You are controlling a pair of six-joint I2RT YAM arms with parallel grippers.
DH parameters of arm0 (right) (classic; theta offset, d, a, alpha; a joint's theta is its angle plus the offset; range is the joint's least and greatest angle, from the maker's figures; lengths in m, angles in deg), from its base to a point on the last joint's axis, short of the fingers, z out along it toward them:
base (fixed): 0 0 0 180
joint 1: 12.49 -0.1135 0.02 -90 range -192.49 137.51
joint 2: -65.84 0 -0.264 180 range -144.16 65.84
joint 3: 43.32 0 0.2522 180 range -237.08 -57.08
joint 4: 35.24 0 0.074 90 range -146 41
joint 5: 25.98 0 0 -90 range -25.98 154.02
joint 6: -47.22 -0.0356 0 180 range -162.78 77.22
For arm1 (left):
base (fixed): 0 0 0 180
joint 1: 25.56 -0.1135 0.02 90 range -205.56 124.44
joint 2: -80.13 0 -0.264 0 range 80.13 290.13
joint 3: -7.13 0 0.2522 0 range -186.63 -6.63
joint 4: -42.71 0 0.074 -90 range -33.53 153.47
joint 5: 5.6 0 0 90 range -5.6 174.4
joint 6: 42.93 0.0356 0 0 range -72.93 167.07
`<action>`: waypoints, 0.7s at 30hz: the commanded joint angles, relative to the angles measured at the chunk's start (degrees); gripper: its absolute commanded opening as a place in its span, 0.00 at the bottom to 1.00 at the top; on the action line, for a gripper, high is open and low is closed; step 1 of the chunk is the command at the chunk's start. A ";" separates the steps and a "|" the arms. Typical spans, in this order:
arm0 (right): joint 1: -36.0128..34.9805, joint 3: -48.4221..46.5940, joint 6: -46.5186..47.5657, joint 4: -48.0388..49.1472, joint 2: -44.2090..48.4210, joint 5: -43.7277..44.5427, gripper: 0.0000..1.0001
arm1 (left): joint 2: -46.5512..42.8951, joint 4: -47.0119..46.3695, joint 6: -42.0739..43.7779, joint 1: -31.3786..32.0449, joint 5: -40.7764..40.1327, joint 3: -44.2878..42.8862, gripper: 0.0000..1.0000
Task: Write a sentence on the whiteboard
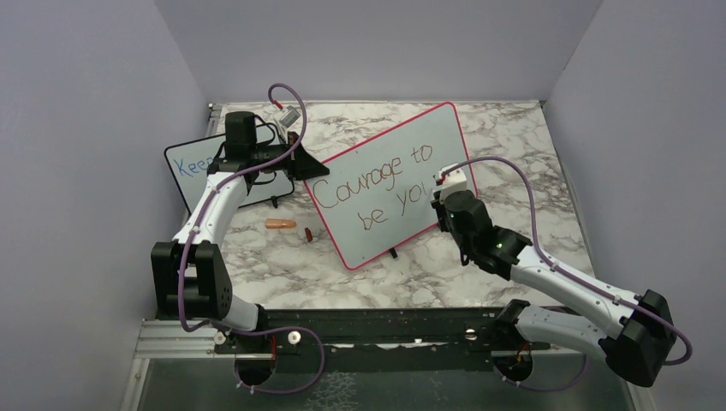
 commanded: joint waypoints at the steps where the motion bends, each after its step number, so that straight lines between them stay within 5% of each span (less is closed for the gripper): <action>1: 0.38 -1.63 -0.52 -0.01 0.77 -1.28 0.01 | 0.50 2.49 2.63 -0.55 -6.13 0.10 0.00; 21: 0.40 -0.87 -1.30 0.66 1.65 -5.38 0.01 | 0.76 2.36 2.48 -0.55 -6.12 0.08 0.00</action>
